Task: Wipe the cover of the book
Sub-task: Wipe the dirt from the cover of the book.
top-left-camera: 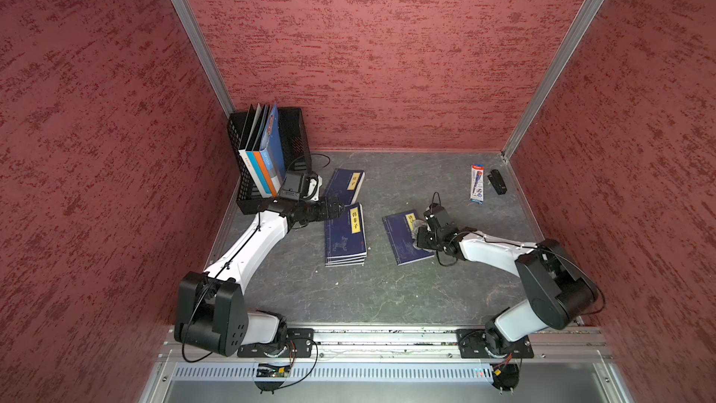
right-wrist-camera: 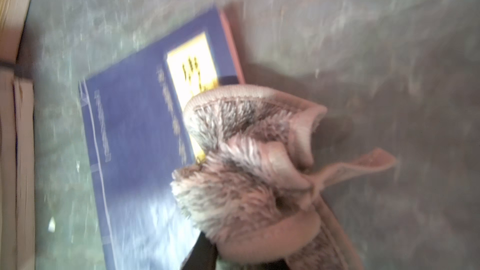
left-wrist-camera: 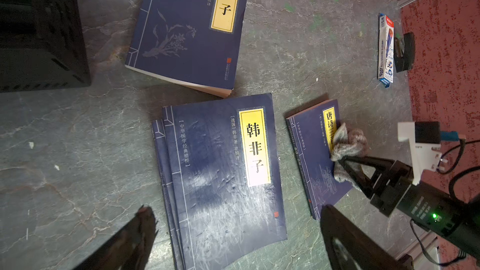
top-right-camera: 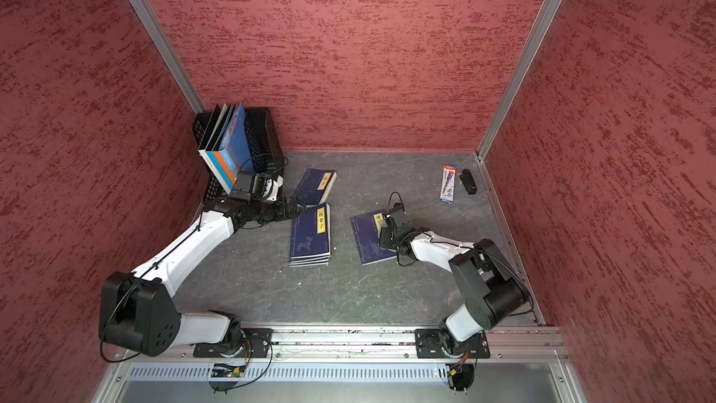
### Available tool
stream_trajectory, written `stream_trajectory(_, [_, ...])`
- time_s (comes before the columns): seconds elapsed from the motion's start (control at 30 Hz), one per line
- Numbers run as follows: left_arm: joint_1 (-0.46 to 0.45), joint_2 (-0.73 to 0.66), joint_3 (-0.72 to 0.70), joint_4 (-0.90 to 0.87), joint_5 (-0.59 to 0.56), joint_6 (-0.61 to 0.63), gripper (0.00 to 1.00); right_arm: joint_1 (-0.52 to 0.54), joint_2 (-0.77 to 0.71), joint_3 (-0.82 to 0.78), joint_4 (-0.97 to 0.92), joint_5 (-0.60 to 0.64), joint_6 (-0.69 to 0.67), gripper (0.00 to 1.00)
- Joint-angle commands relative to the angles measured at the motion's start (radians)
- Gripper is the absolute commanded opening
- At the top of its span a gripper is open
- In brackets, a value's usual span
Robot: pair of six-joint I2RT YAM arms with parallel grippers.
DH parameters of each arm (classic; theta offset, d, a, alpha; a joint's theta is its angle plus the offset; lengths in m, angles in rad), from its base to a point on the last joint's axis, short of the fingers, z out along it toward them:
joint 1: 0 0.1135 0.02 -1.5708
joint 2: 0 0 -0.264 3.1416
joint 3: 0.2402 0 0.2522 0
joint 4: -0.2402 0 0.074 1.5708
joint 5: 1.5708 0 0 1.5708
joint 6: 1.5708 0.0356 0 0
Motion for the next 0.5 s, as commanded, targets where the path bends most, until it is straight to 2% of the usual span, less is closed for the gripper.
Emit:
stream_trajectory(0.0, [-0.01, 0.01, 0.01, 0.03, -0.044, -0.006, 1.0, 0.034, 0.024, -0.061, -0.108, -0.007, 0.061, 0.18])
stream_trajectory(0.1, [-0.03, 0.021, 0.015, 0.027, -0.064, -0.008, 1.0, 0.034, 0.11, -0.005, -0.076, 0.032, 0.051, 0.18])
stream_trajectory(0.33, [-0.086, 0.028, 0.019, 0.03, -0.071, -0.022, 1.0, 0.029, 0.403, 0.331, -0.087, 0.023, -0.047, 0.17])
stream_trajectory(0.4, [-0.096, 0.025, 0.017, 0.029, -0.07, -0.026, 1.0, 0.029, 0.427, 0.369, -0.1, 0.0, -0.048, 0.17])
stream_trajectory(0.47, [-0.103, 0.019, 0.019, 0.024, -0.076, -0.026, 1.0, 0.038, 0.391, 0.339, -0.091, -0.009, -0.031, 0.16])
